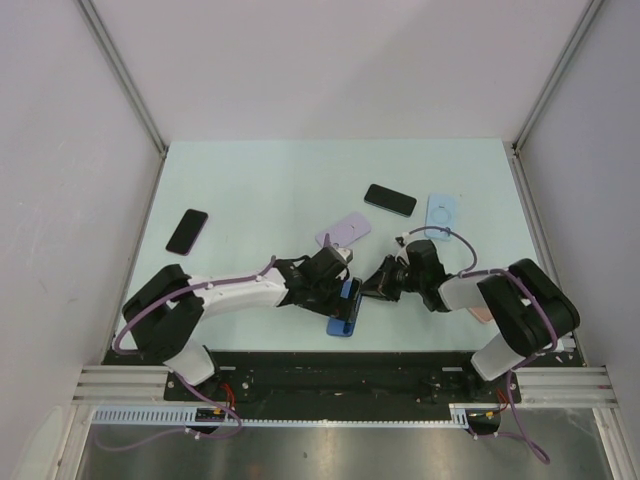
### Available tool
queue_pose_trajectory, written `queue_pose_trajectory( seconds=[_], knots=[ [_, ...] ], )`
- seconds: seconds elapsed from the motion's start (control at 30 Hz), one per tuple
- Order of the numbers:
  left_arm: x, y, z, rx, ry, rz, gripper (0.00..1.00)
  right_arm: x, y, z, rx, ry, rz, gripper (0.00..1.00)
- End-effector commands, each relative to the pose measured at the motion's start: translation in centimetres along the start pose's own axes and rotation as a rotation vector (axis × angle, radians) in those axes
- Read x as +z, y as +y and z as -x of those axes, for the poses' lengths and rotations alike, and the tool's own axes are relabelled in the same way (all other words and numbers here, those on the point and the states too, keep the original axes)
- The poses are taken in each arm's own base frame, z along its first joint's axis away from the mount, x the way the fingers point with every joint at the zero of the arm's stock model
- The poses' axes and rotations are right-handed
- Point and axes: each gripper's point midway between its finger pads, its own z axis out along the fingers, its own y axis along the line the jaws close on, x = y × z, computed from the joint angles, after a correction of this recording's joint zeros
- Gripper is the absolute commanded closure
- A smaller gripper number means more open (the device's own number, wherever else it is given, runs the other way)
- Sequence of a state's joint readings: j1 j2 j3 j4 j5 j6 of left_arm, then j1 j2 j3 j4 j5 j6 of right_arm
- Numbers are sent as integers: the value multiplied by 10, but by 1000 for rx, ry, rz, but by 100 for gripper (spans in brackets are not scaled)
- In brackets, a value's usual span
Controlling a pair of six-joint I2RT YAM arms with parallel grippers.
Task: Put the phone into the phone case
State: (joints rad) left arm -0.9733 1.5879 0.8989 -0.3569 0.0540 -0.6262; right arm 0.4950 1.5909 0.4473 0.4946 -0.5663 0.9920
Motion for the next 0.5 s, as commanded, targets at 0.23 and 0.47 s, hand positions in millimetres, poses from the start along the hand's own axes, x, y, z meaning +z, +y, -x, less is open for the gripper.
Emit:
queue_pose_trajectory(
  seconds=[0.23,0.47],
  knots=[
    [-77,24,123,462,-207,217,0,-70,-1,28,-171,-156,-117,100],
    [-55,65,200,522,-275,253,4,-100,-2,22,-212,-222,-187,100]
  ],
)
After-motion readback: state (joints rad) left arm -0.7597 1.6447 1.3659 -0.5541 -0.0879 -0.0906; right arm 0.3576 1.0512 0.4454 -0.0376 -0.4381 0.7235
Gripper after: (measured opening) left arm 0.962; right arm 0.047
